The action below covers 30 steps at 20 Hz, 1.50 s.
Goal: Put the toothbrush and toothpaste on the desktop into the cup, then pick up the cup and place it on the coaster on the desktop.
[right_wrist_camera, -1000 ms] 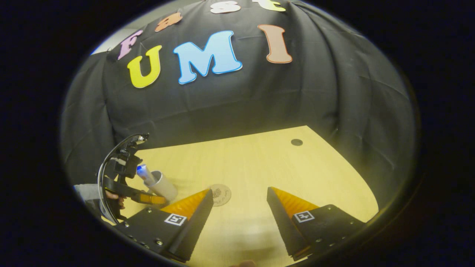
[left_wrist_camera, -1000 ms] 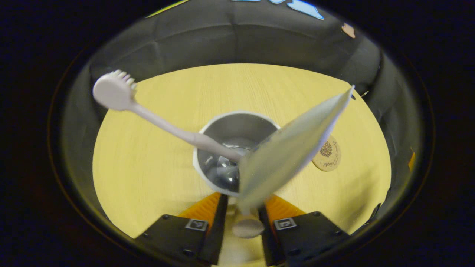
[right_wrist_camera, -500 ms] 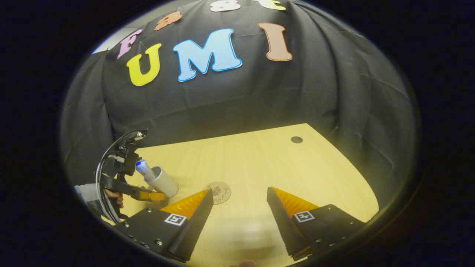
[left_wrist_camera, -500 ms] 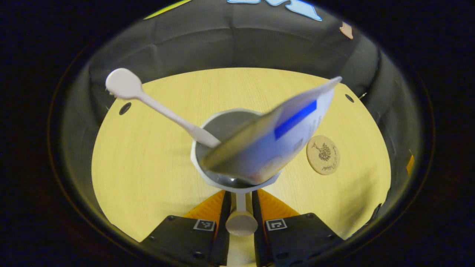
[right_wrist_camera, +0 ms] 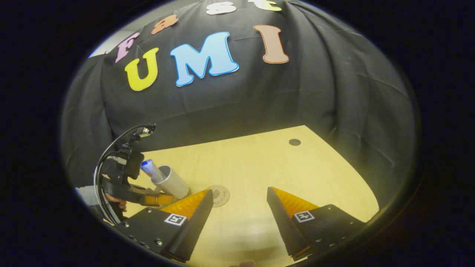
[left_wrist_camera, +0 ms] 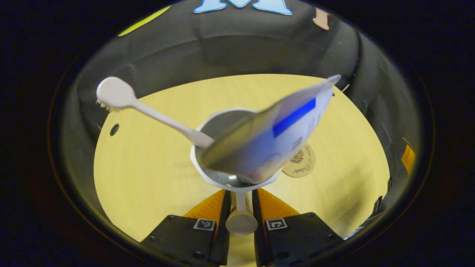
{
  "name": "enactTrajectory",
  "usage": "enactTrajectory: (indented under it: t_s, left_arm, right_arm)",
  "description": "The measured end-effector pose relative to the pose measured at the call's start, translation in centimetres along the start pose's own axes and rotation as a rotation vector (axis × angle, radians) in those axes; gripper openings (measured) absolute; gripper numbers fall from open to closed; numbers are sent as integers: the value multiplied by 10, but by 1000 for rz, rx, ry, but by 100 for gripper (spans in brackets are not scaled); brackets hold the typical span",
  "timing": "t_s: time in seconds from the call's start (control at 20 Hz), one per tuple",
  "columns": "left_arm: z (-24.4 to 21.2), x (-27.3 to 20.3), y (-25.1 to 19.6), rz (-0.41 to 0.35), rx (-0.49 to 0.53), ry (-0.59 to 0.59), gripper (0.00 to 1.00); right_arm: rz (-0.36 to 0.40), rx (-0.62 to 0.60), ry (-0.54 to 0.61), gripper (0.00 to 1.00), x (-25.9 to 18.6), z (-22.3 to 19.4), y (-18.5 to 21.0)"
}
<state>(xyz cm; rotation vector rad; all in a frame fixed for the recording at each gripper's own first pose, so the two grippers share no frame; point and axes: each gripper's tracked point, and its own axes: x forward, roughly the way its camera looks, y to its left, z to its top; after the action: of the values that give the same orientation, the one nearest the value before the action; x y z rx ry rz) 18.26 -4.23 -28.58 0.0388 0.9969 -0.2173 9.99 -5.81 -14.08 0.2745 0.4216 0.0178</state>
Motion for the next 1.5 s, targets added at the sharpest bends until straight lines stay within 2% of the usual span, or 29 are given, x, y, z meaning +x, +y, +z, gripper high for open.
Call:
enactTrajectory:
  t_s: [0.3, 0.5, 0.9, 1.2, 1.25, 1.3, 1.35, 1.4, 1.5]
  left_arm:
    - [9, 11, -60, -59, 46, 8, 35]
    - [13, 23, -87, -72, 70, 24, 35]
    - [9, 54, -99, -55, 78, 88, 35]
    - [15, 55, -97, -26, 102, 91, 35]
    - [15, 53, -96, -26, 105, 94, 41]
    - [11, 52, -99, -30, 105, 93, 35]
    - [14, 43, -97, -34, 104, 85, 37]
    - [15, 40, -97, -40, 108, 79, 33]
    - [22, 31, -99, -47, 105, 53, 45]
  right_arm:
    - [-21, 12, -13, 89, -10, 2, -25]
    - [-41, 34, -10, 89, -15, 1, -46]
    - [-60, 64, 8, 89, -19, -3, -70]
    - [-58, 77, 8, 89, -18, -1, -70]
    - [-59, 77, 8, 89, -19, -1, -72]
    - [-58, 78, 9, 89, -20, -1, -72]
    - [-56, 78, 9, 89, -20, -1, -71]
    - [-55, 78, 8, 89, -20, -1, -70]
    - [-47, 80, 9, 89, -22, 0, -67]
